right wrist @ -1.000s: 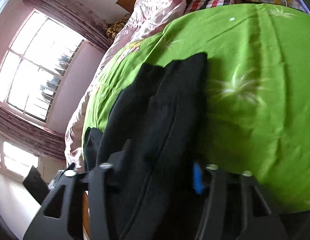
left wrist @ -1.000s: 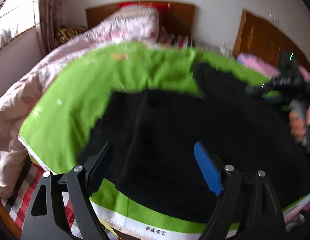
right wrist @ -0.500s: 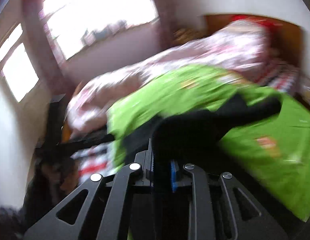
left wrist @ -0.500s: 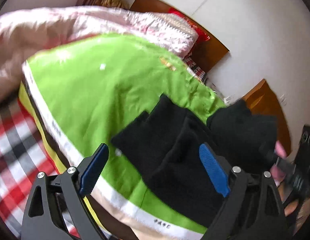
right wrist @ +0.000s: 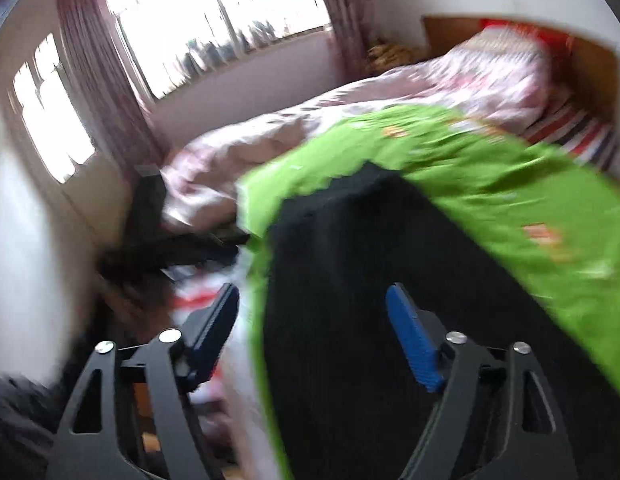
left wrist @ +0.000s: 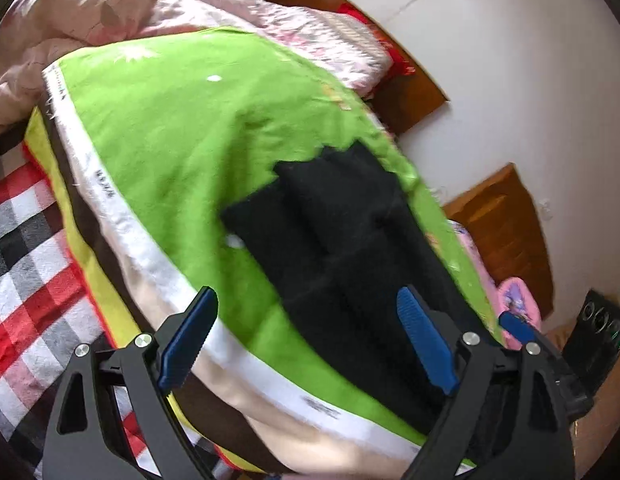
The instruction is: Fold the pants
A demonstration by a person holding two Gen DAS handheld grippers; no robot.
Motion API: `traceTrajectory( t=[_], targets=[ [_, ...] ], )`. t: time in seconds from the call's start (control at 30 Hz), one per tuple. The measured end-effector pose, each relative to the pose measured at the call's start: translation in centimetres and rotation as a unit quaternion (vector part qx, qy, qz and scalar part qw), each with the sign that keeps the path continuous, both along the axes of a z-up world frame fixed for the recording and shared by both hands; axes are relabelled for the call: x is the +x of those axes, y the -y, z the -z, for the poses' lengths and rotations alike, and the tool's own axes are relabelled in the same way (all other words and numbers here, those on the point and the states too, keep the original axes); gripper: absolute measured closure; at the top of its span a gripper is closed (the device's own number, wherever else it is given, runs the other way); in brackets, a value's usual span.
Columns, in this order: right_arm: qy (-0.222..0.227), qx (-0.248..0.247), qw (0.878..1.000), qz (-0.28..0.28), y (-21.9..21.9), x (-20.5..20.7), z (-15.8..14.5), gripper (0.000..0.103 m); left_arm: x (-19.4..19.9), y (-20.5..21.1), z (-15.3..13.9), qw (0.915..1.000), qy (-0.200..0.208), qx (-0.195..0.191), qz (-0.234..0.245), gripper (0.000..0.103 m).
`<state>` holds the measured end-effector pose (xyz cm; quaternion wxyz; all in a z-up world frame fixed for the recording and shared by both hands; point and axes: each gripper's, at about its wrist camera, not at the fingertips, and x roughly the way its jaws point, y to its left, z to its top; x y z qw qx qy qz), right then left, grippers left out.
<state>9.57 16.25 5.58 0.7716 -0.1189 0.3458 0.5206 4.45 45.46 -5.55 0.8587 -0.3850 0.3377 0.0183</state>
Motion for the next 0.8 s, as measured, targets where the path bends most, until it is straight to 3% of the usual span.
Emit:
traceTrajectory(
  t=[0.13,0.37,0.47,0.63,0.7,0.8],
  targets=[
    [0.024,-0.020,0.999,-0.019,4.3,-3.0,1.5,0.040,0.9,2.5,-0.9,0.9989,0.010,0.008,0.045,0.013],
    [0.008,-0.050,0.998,-0.022,8.4,-5.5,4.7,0.049,3.5,5.6,0.4,0.9973,-0.010,0.011,0.072,0.022],
    [0.016,-0.069,0.997,-0.038,8.0,-6.4,5.1,0.051,4.3,6.2,1.0,0.9970,-0.029,0.023,0.067,0.022],
    [0.036,-0.113,0.992,-0.031,7.0,-6.3,5.4,0.071,4.1,5.7,1.0,0.9979,-0.025,0.008,0.058,0.023],
    [0.045,-0.125,0.991,-0.028,6.8,-6.0,5.4,0.078,4.0,5.5,1.3,0.9978,-0.029,0.011,0.059,0.032],
    [0.067,-0.136,0.988,-0.032,6.6,-6.1,5.6,0.082,4.1,5.5,1.3,0.9973,-0.031,0.019,0.064,0.035]
  ],
)
